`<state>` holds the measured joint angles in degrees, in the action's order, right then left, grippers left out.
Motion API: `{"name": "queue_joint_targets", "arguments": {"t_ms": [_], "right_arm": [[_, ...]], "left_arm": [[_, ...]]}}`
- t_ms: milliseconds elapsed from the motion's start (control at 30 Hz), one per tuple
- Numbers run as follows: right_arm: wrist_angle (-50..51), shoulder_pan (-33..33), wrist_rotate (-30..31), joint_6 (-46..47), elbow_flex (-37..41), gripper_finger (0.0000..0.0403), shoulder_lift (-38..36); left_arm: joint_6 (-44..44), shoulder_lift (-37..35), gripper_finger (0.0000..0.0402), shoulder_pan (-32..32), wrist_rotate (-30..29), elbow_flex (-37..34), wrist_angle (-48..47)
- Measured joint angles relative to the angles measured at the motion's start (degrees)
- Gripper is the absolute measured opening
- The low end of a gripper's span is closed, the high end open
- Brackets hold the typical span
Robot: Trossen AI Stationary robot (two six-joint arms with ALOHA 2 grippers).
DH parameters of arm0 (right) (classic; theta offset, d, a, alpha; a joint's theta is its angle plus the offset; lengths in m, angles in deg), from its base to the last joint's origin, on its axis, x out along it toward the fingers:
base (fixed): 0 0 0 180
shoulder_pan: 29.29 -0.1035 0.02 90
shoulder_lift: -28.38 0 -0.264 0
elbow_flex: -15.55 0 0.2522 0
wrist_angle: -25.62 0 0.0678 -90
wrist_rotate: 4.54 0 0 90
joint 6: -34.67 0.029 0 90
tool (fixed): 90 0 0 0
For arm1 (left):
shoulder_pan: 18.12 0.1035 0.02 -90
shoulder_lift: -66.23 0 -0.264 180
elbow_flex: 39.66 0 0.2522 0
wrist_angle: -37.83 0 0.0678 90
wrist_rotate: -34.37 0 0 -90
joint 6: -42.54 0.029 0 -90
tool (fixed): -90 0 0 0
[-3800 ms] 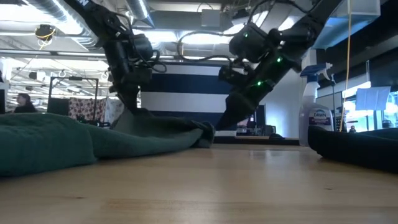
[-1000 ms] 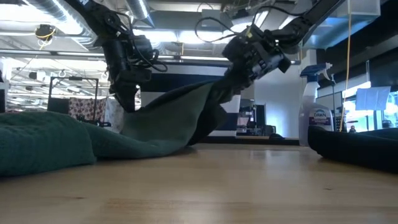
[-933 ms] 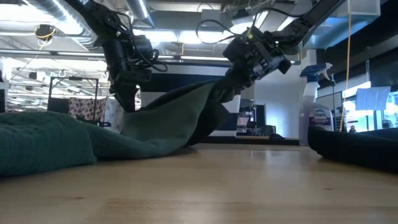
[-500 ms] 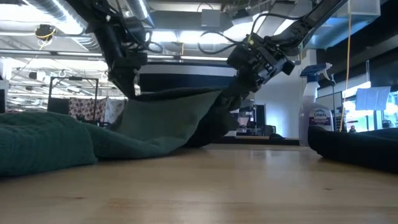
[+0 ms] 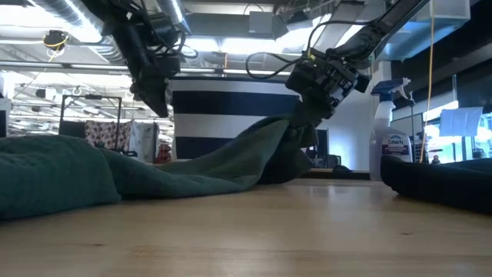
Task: Fold Laundry from Bin
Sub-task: Fold the green polo shirt
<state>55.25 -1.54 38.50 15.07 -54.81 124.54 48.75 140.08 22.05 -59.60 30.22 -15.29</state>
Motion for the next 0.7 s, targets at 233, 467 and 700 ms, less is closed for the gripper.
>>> {"name": "queue_joint_targets", "arguments": {"t_ms": [233, 467, 700], "right_arm": [[-0.2, 0.0, 3.3, 0.0, 0.0, 0.0001, 0.0], [-0.2, 0.0, 2.8, 0.0, 0.0, 0.0001, 0.0], [1.3, 0.0, -5.1, -0.4, 0.0, 0.0001, 0.0]], "left_arm": [[-2.8, 0.3, 0.0124, -12.1, 11.0, 0.0, 5.2], [-7.4, 2.6, 0.0124, -27.1, -0.3, 0.0, 5.3], [-12.1, 8.8, 0.0124, -33.5, -2.0, 0.0, 5.4]]}}
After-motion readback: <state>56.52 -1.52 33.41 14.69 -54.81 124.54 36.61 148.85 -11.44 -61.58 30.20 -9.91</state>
